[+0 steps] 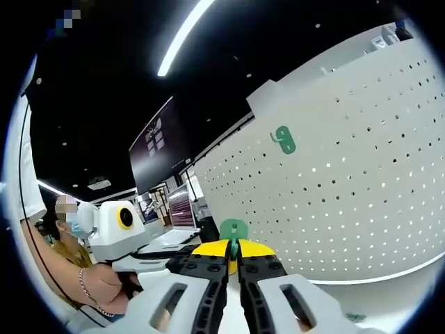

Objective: Insert the hook assembly into the mounting plate slot until the hook locks in place.

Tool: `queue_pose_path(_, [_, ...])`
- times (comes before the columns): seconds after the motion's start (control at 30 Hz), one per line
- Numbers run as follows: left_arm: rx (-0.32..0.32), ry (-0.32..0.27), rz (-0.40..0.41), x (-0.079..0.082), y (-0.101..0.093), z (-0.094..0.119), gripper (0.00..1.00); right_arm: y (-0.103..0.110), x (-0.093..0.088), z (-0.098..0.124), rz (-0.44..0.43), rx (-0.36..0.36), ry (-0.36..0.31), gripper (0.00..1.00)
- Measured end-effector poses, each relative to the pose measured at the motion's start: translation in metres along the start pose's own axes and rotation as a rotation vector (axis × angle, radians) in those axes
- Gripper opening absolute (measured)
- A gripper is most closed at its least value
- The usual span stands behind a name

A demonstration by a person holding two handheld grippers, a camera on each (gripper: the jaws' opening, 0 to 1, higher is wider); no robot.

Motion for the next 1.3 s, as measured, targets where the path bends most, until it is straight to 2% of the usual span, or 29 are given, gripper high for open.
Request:
queue_pose_path(0.93, [-0.001, -0.002, 0.009, -0.0019, -0.0011, 0.0006, 0.04, 0.0022, -0.0010, 0.0012, 0.032, -0.005, 0.006, 0.01])
queue_pose_path(1.2, [-0.001, 0.002, -0.001, -0.0034, -0.0011, 0.0009, 0.05, 0.0034, -0.0022, 0.0010, 0.033, 0.000, 0.014, 0.01])
queue_pose_path(1.3, [-0.003, 0.006, -0.003, -0.0036, -0.0012, 0.0007, 0.08, 0.0038, -0.0018, 0.0006, 0.039, 0.001, 0.015, 0.00])
Point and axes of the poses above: the point that each gripper's makers call its tool centre point, and the gripper's own axes: z roughly backward along the fingers, y roughly to its left, x roughly out of its top, the point moved 6 cm from there along z, roughly backward along the fingers, and after that the axes turned 9 degrees about -x, right-handed, at the moved point
